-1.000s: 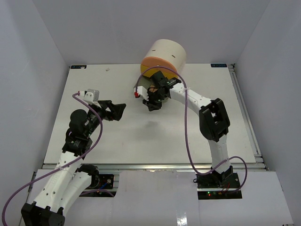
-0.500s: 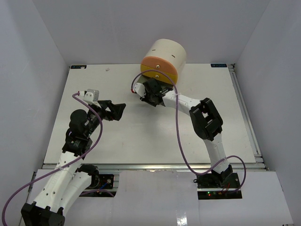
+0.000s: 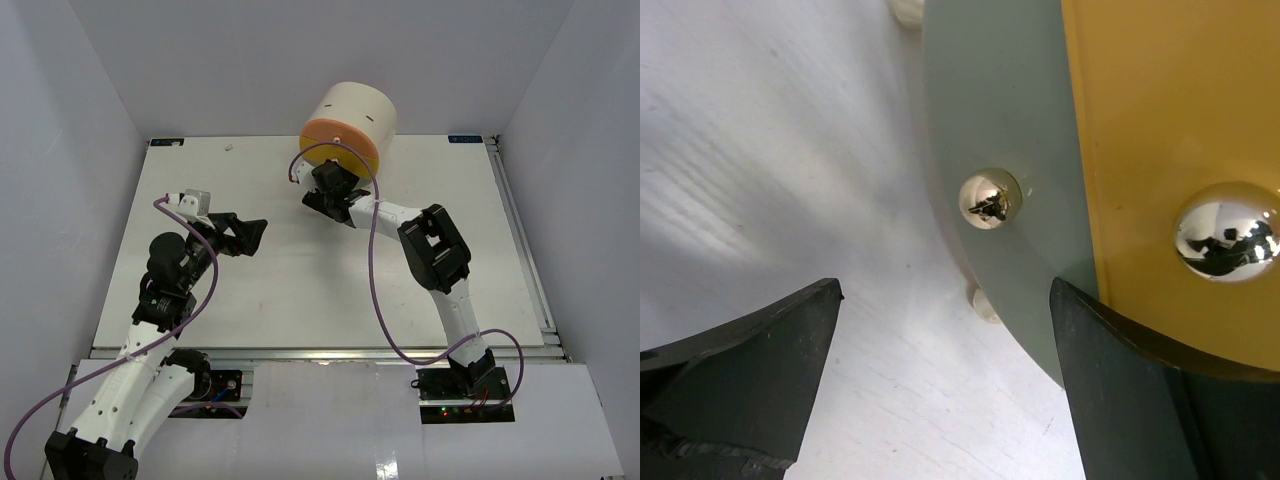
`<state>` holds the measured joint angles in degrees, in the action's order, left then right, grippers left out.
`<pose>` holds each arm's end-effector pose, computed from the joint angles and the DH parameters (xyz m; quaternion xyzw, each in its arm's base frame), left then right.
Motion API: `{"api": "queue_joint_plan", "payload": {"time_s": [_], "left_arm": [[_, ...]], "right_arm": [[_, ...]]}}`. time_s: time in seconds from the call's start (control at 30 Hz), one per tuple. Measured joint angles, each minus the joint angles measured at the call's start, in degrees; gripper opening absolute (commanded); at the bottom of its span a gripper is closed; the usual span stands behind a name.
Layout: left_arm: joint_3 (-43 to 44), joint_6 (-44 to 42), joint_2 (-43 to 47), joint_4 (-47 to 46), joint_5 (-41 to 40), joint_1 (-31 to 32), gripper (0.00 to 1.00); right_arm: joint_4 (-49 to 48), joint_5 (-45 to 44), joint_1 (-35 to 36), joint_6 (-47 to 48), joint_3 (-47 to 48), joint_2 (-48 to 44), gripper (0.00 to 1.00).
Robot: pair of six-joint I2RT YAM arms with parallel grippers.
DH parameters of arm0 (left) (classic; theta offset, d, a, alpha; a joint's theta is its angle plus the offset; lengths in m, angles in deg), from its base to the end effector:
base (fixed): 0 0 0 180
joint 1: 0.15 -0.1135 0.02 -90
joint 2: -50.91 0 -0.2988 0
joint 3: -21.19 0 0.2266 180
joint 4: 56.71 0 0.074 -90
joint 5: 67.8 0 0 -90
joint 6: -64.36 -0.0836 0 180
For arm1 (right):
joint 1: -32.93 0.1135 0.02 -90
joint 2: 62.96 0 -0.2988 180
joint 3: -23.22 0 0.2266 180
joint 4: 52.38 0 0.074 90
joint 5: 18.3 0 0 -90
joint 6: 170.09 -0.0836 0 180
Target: Organize the makeup
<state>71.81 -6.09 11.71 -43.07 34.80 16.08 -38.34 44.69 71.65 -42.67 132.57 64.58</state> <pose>0.1543 -0.0639 0.3412 0.0553 0.7182 -0.2869 0.6315 0.4474 0.3100 0.2005 -0.4362 0.7398 -0.1991 0.4720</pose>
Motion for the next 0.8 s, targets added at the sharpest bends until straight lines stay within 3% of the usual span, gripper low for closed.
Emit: {"api": "queue_joint_plan", "payload": {"time_s": [0.17,0.33,0.6,0.8], "left_arm": [[0.0,0.0,0.0,0.0,0.0,0.0,0.98],[0.0,0.0,0.0,0.0,0.0,0.0,0.98],[0.0,0.0,-0.3,0.0,0.2,0.0,0.98],[0.0,0.0,-1.7,0.0,1.4,0.0,0.98]], "right_arm": [[-0.8,-0.5,-0.8,0.9,-0.6,-0.1,0.97],[3.8,9.1,-1.5,0.4,-5.1,-4.7,0.9],[15.2,31.6,-2.3,-5.6,-14.0,-30.2,0.9],[14.7,35.7,-7.4,-10.4,-22.2,-51.6,0.9]]}}
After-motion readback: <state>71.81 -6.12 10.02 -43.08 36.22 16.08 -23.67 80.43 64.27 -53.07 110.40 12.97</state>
